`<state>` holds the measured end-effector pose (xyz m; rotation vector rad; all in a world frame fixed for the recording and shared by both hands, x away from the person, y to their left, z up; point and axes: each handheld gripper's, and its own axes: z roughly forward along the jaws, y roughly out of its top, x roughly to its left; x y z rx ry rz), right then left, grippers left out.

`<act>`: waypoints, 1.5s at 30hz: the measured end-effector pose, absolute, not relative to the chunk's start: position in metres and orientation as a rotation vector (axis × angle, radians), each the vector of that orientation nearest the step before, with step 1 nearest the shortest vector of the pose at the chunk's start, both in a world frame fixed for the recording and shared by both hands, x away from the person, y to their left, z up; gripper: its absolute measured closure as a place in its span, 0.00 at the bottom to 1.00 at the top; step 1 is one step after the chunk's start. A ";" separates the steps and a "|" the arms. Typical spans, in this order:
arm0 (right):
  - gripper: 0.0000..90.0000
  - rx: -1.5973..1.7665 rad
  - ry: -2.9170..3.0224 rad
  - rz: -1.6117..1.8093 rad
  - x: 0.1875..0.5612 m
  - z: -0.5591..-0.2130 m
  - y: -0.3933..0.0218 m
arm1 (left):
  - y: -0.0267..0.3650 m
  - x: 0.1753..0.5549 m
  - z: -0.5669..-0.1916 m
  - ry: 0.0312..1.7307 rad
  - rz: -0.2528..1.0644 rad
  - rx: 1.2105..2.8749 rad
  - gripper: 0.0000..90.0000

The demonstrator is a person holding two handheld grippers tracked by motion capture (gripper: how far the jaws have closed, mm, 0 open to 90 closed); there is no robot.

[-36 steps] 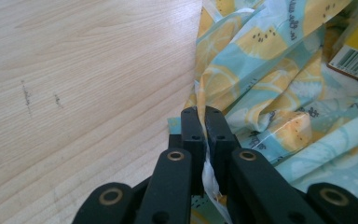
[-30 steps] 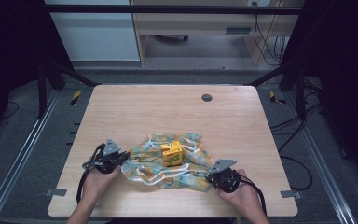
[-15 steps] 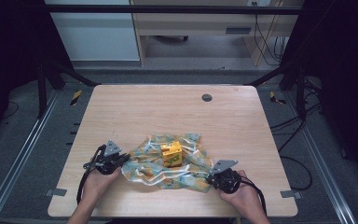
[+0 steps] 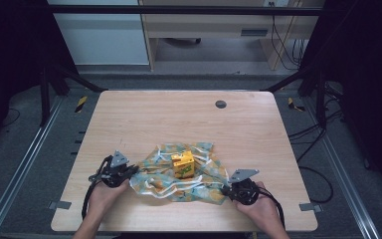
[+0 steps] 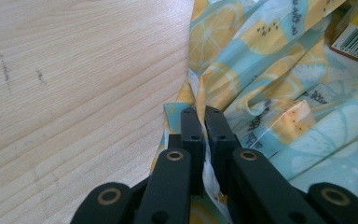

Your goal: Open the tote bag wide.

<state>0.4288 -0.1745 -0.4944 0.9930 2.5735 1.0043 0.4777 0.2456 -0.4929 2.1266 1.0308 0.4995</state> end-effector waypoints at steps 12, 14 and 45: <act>0.85 0.944 2.483 1.099 0.426 -0.488 -0.179 | 0.247 0.470 -0.480 0.975 0.550 2.046 0.83; 0.78 0.941 2.464 1.115 0.426 -0.486 -0.180 | 0.246 0.469 -0.477 0.965 0.567 2.026 0.77; 0.07 0.867 2.222 1.249 0.416 -0.436 -0.162 | 0.236 0.441 -0.425 0.842 0.562 1.911 0.09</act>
